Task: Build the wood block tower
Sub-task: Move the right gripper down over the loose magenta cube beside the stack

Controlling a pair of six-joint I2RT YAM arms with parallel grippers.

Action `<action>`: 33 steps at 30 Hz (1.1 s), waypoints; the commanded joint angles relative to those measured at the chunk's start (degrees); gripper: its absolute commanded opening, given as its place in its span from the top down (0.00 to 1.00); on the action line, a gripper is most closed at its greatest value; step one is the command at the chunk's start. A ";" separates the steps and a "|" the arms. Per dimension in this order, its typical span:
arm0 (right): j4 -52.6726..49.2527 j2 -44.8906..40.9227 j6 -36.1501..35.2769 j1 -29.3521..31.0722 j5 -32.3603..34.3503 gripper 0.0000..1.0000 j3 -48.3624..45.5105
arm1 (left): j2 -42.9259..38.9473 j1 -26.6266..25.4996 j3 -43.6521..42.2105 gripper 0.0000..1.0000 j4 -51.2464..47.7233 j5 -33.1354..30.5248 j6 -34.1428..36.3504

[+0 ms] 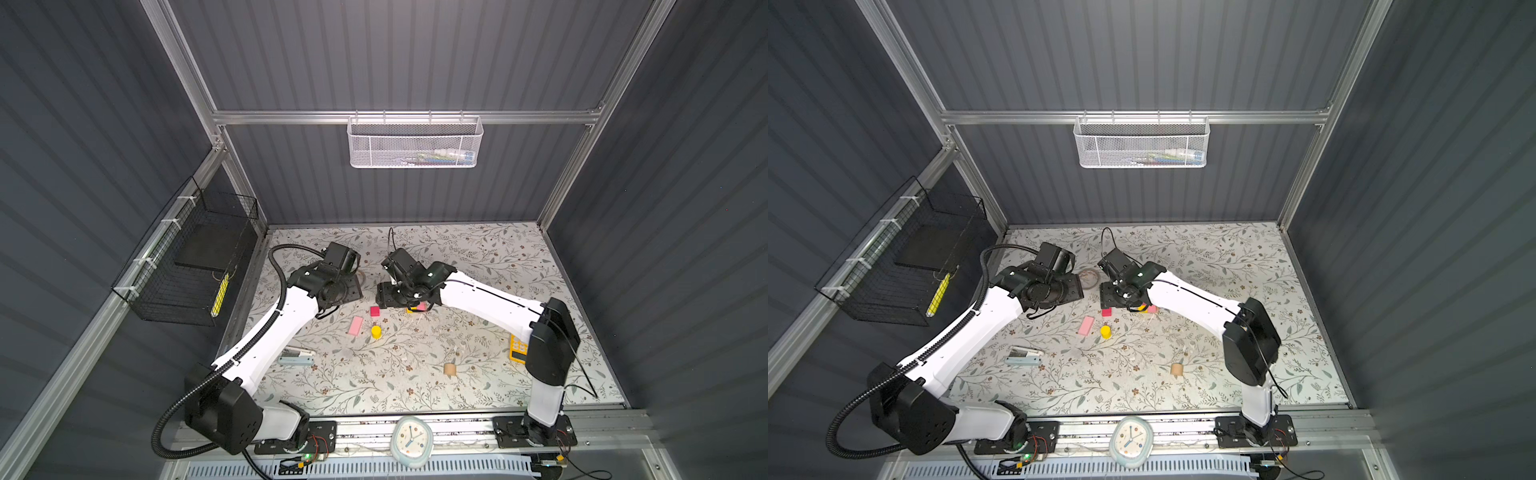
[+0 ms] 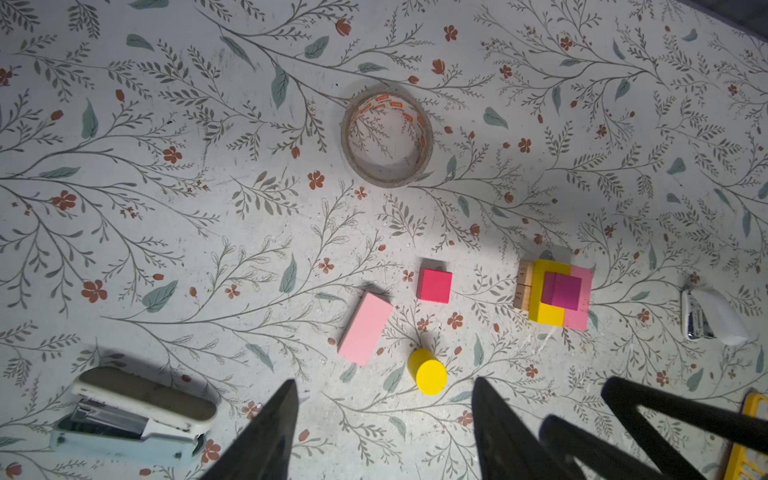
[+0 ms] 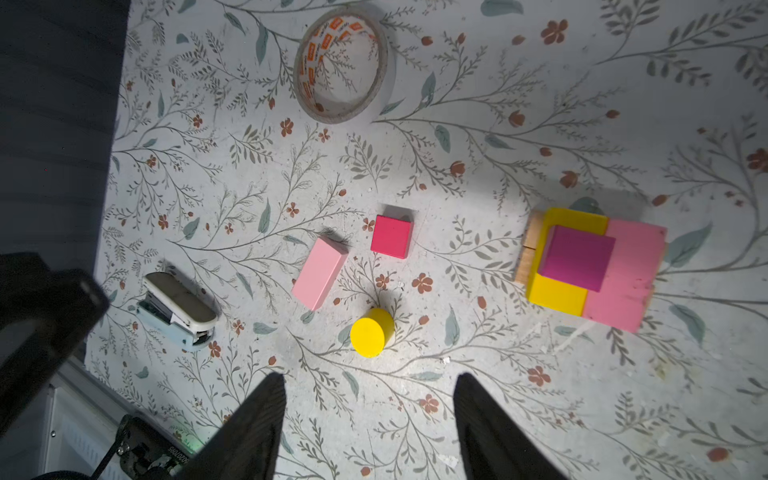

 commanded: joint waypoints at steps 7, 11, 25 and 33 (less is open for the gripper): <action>-5.72 11.81 -1.44 0.56 0.10 0.33 10.54 | -4.69 1.53 -4.14 0.28 0.66 -4.36 2.76; -6.42 15.82 -1.37 0.67 -0.48 0.33 13.63 | -5.42 1.80 -4.14 0.26 -0.61 -6.62 3.85; -10.13 24.64 -1.37 0.78 1.10 0.35 22.06 | -7.70 2.06 -4.74 0.25 -0.60 -9.44 6.38; -11.33 27.25 -0.73 0.76 2.19 0.38 24.10 | -6.65 2.20 -4.65 0.25 -0.33 -9.15 7.16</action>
